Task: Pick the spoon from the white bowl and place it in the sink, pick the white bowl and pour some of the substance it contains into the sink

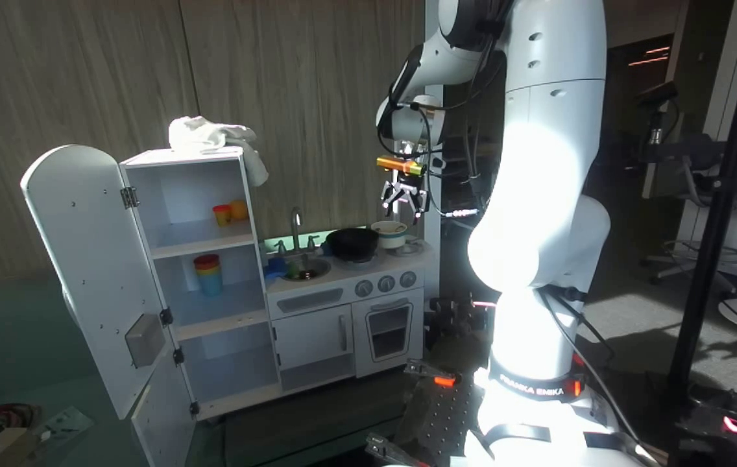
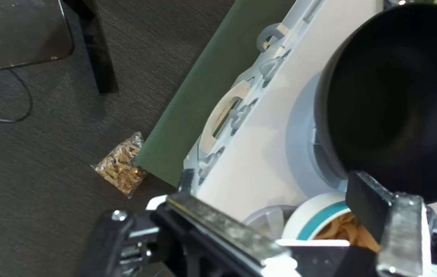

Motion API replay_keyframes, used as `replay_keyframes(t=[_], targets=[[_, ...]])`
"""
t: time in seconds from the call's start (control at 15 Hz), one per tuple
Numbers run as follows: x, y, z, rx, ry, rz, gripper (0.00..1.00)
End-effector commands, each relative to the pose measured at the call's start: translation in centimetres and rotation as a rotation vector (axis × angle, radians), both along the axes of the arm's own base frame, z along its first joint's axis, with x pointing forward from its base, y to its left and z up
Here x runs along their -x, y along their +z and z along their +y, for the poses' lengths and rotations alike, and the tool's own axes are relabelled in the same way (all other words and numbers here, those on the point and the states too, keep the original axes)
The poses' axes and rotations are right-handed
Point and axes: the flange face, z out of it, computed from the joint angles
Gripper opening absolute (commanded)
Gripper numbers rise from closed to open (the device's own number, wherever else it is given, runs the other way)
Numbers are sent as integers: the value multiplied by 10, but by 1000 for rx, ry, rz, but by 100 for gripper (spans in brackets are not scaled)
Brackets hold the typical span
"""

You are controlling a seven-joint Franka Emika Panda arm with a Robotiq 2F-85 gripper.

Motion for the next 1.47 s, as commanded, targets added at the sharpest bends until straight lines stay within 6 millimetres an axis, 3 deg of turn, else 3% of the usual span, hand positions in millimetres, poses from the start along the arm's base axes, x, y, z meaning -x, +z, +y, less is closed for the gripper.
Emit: replay_keyframes(t=[0.0,0.13,0.47,0.8,1.13,1.4], targets=[[12,-32,-10,-14,-86,33,100],[11,-34,-16,28,-117,8,100],[-1,-14,-32,118,-174,-23,100],[-23,-12,-44,137,-206,-6,100],[-47,-22,-53,135,-213,29,100],[-51,-36,-57,113,-224,54,100]])
